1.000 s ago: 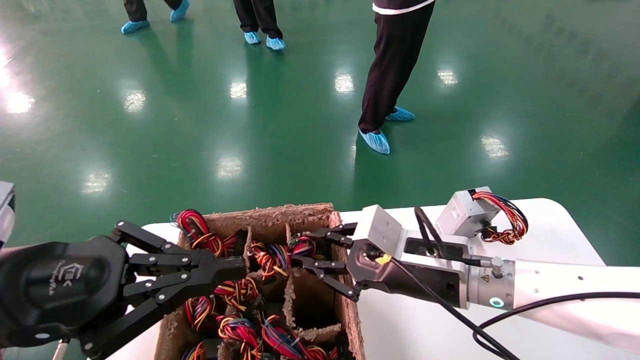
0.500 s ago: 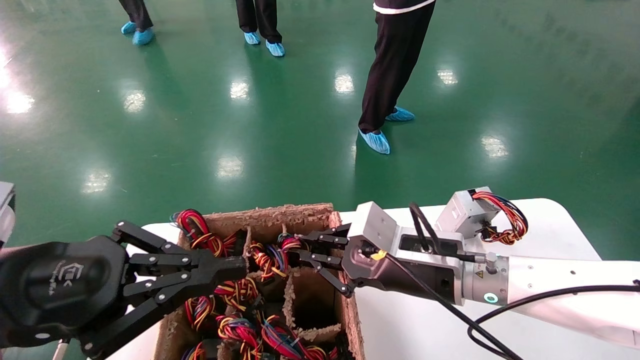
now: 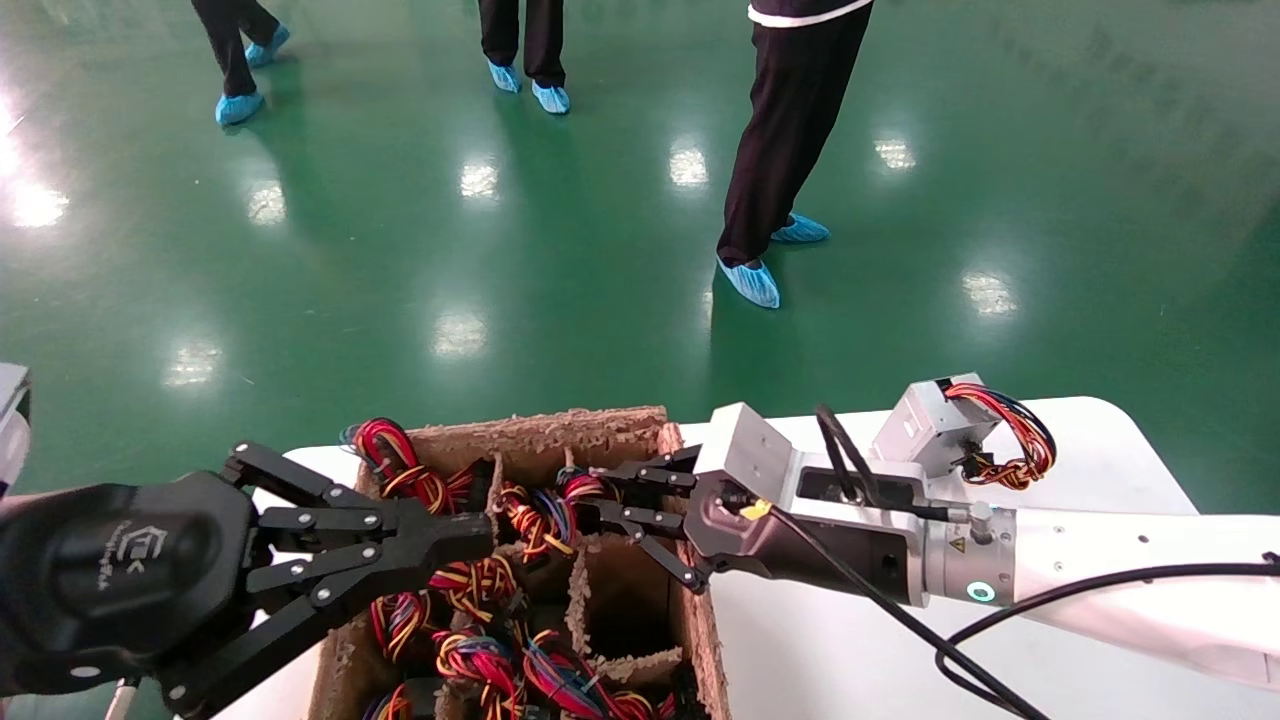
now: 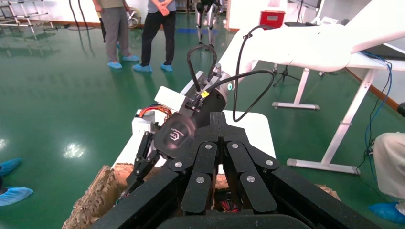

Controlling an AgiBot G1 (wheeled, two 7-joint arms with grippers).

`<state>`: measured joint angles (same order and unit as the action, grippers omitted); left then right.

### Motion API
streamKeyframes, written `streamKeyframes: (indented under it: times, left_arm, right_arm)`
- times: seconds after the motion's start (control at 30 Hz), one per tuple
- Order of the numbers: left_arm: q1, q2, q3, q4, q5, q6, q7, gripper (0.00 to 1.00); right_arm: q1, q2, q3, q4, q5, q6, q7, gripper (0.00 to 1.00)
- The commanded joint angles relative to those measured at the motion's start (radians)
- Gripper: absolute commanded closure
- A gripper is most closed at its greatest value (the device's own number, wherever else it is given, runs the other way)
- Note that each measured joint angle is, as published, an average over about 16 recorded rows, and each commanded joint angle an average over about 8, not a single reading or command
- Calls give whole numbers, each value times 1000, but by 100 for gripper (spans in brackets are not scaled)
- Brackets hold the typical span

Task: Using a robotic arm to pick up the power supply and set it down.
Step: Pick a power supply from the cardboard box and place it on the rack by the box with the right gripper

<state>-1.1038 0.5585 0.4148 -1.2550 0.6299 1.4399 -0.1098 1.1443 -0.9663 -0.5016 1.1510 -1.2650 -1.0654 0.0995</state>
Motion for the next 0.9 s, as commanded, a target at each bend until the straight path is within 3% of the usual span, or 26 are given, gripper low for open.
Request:
streamKeyframes:
  times: [0.03,0.37,0.4,0.63,0.67,0.9]
  left_arm:
    - [0,0,0,0,0,0,0,100]
    - [0,0,0,0,0,0,0,100]
    - [0,0,0,0,0,0,0,100]
    - [0,0,0,0,0,0,0,100]
    - [0,0,0,0,0,0,0,100]
    - [0,0,0,0,0,0,0,100]
  right_arm:
    - [1,-1,1,0,0,2,-1,0]
    - [0,-11,3,2,3,12,1,1]
    - [0,-13,3,1,3,14,1,8]
    - [-3,-26,1,-8,1,24,-3,95]
    - [-3,-28,1,-10,1,25,-4,100]
    - [-5,-34,2,-20,0,32,-9,100]
